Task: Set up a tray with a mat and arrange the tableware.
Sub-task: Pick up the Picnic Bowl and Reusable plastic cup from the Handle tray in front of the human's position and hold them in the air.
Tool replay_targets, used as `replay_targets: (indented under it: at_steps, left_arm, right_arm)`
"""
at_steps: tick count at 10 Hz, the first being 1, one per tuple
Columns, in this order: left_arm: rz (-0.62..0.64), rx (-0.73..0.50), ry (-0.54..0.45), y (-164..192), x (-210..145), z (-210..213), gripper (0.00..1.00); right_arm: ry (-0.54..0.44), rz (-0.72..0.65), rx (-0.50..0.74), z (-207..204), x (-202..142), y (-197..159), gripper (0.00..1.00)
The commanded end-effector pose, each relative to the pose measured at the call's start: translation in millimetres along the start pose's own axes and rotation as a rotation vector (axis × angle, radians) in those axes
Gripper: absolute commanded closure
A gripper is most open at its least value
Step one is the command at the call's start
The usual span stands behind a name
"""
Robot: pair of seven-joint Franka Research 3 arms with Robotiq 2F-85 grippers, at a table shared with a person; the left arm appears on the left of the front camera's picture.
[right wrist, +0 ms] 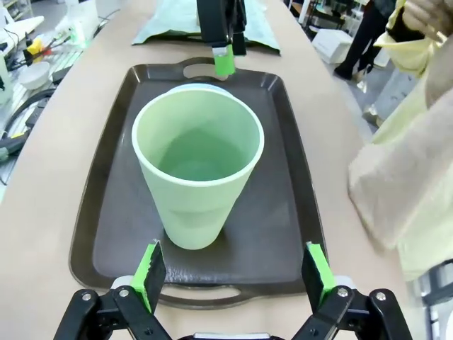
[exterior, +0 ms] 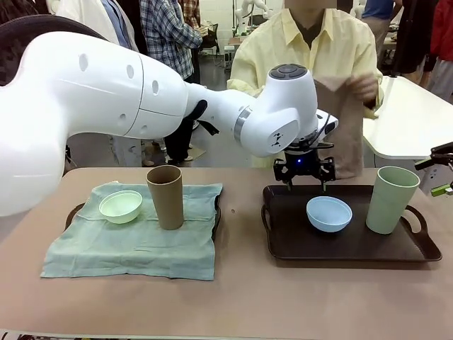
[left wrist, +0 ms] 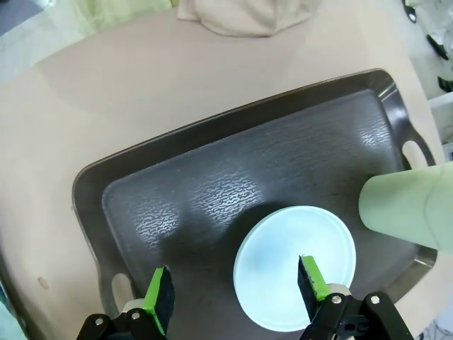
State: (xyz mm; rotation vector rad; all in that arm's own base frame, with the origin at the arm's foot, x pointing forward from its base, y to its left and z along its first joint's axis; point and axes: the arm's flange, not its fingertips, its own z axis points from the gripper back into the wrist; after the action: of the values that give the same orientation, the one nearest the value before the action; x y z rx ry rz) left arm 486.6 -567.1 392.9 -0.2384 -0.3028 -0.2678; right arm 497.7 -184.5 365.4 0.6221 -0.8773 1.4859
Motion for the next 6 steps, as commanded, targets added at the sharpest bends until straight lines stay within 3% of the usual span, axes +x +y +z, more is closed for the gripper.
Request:
replay_targets:
  at_steps: [1, 2, 6]
  left_arm:
    - [0.031, 0.019, 0.002, 0.9, -10.1, 4.7, 0.08]
    - [0.000, 0.000, 0.000, 0.0, 0.0, 0.0, 0.08]
    - [0.002, 0.003, 0.004, 0.8, -1.0, -1.8, 0.08]
  right_arm:
    - [0.035, -0.001, -0.031, -2.3, 0.1, 1.5, 0.00]
    - [0.000, 0.000, 0.000, 0.0, 0.0, 0.0, 0.00]
    - [0.026, 0.006, -0.020, -5.7, 5.1, -3.7, 0.00]
